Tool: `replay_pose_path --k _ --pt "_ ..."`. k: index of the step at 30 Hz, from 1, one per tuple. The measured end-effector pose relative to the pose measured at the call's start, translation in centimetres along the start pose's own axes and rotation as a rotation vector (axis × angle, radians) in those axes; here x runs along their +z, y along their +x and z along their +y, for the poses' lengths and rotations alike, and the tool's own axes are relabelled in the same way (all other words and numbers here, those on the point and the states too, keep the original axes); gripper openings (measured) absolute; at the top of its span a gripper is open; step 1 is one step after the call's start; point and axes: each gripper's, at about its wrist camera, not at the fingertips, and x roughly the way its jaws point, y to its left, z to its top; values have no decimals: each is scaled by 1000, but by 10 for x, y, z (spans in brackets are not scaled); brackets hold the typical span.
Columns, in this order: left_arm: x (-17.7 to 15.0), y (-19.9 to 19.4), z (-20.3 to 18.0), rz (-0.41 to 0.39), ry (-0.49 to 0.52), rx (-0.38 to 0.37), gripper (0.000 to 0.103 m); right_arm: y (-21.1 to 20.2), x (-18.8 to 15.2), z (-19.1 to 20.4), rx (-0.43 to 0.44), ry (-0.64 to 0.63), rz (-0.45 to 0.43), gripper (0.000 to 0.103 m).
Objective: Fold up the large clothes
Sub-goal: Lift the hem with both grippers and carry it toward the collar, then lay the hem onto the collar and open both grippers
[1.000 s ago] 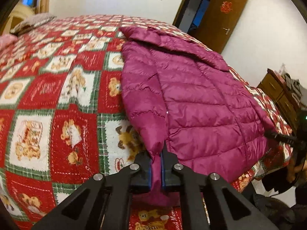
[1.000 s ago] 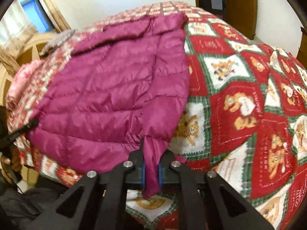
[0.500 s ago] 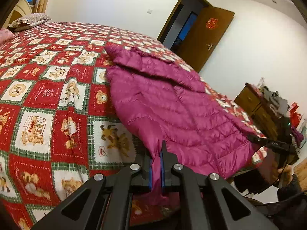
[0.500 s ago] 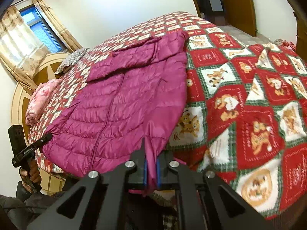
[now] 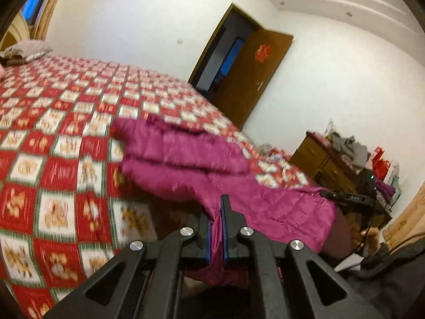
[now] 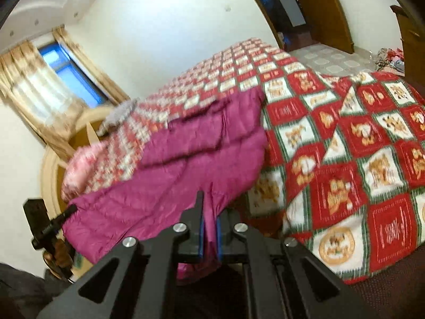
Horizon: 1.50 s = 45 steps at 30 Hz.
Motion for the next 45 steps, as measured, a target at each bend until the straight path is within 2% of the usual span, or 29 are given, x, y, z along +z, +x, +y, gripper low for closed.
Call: replay_pose_path --k 5,10,16,20,23,27,32,35,40,42,45 --pt "48 20 6 -40 22 39 5 16 46 9 13 -18 -58 9" --pt "95 61 34 -26 -57 103 5 54 102 19 -12 -59 -93 9" --pt "135 120 72 23 -128 244 5 111 153 24 -86 -80 -96 9" --pt "152 168 106 74 -193 331 5 155 181 13 -112 -32 -79 9" --pt "163 199 120 96 -191 395 5 192 195 9 -167 -31 -64 9" --pt "171 250 148 166 -195 491 5 247 208 -2 -257 -15 -21 9" --pt "160 307 185 272 -230 582 6 302 206 -19 -371 11 34 9" --pt "155 325 193 299 -229 606 9 323 201 -25 -428 -2 59 9" --pt "148 341 205 307 -276 589 9 350 190 -34 -495 -32 97 8" --pt "149 333 213 274 -345 532 9 355 187 -33 -520 -57 93 7" --pt "157 303 234 189 -513 369 9 356 184 -29 -545 -91 82 8"
